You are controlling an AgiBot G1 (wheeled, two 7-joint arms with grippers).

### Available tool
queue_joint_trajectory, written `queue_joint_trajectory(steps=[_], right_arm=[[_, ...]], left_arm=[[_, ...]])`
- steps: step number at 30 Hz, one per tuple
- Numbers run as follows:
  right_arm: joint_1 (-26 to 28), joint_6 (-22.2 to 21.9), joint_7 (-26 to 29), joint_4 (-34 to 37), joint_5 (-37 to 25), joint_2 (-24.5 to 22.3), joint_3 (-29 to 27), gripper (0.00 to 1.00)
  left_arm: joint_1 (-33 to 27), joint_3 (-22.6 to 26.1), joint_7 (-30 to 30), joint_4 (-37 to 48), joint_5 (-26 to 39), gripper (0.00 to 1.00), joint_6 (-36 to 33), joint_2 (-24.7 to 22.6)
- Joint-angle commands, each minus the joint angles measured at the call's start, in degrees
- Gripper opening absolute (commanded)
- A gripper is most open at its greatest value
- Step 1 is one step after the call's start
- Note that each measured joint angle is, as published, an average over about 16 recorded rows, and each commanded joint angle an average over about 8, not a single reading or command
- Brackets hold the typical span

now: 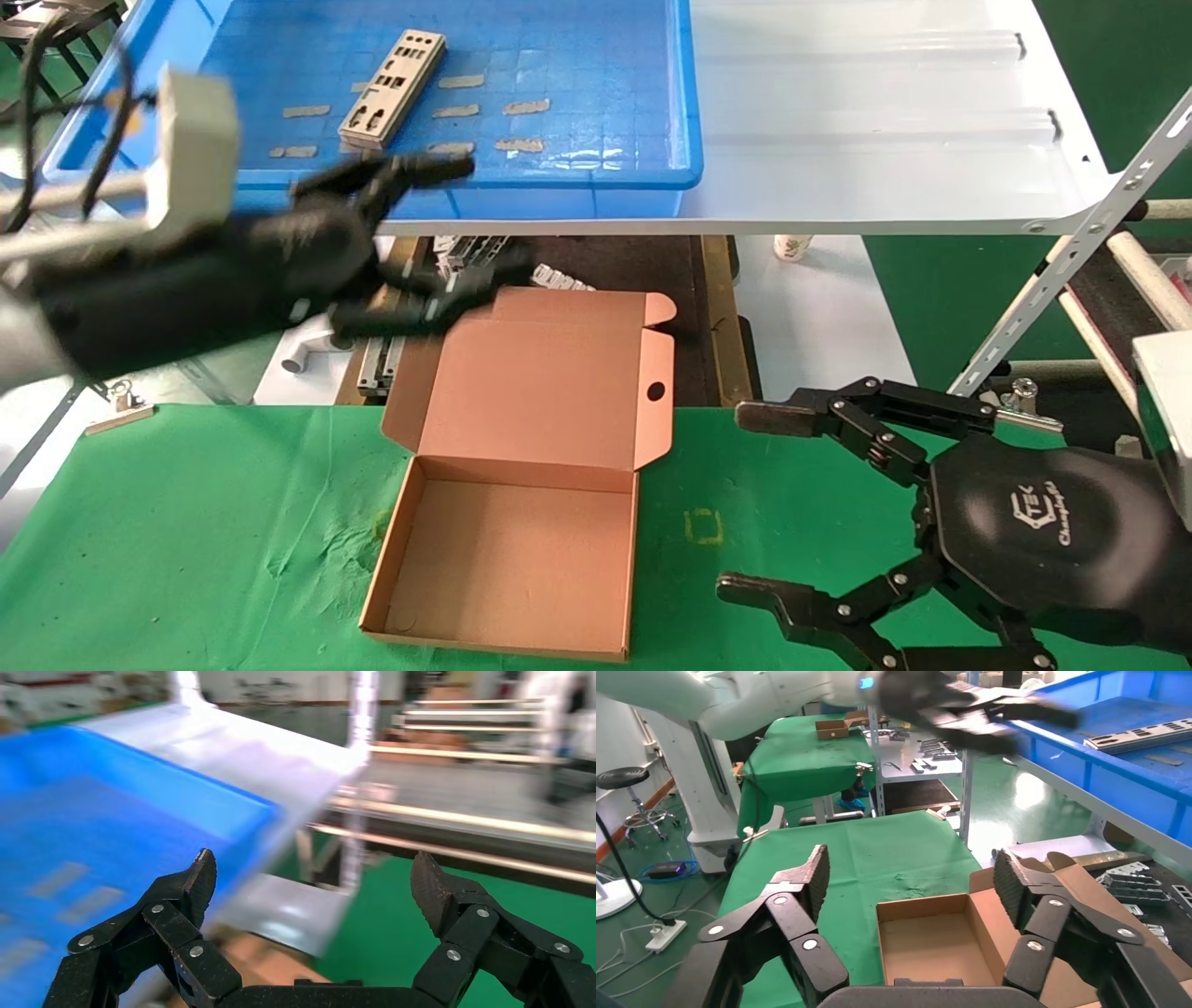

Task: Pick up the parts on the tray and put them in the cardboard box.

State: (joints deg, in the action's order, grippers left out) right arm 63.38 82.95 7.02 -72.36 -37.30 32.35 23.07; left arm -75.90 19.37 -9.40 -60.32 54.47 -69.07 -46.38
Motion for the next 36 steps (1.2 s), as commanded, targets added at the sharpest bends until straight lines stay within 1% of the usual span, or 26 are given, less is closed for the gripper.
queue_joint_trajectory(steps=[1,6,10,16,25,34,36], right_arm=[[0.0,0.0,0.0,0.0,0.0,0.0,0.0,0.0],[0.0,0.0,0.0,0.0,0.0,0.0,0.0,0.0],[0.0,0.0,0.0,0.0,0.0,0.0,0.0,0.0],[0.0,0.0,0.0,0.0,0.0,0.0,0.0,0.0],[0.0,0.0,0.0,0.0,0.0,0.0,0.0,0.0],[0.0,0.0,0.0,0.0,0.0,0.0,0.0,0.0],[0.0,0.0,0.0,0.0,0.0,0.0,0.0,0.0]], left_arm=[[-3.2,0.7,0.4,2.6,2.7,1.0,3.2,-2.4],[-12.7,3.8,0.7,14.2,9.6,1.0,7.7,-7.3],[-19.8,6.2,0.6,24.0,14.5,1.0,10.6,-10.3],[-27.3,8.4,1.4,36.3,19.4,1.0,14.6,-13.9],[-33.3,10.3,2.3,48.9,22.8,1.0,17.9,-18.0],[-35.5,10.6,4.1,55.4,23.4,1.0,21.4,-20.6],[-35.7,10.4,4.2,56.4,23.2,0.98,22.1,-21.0]])
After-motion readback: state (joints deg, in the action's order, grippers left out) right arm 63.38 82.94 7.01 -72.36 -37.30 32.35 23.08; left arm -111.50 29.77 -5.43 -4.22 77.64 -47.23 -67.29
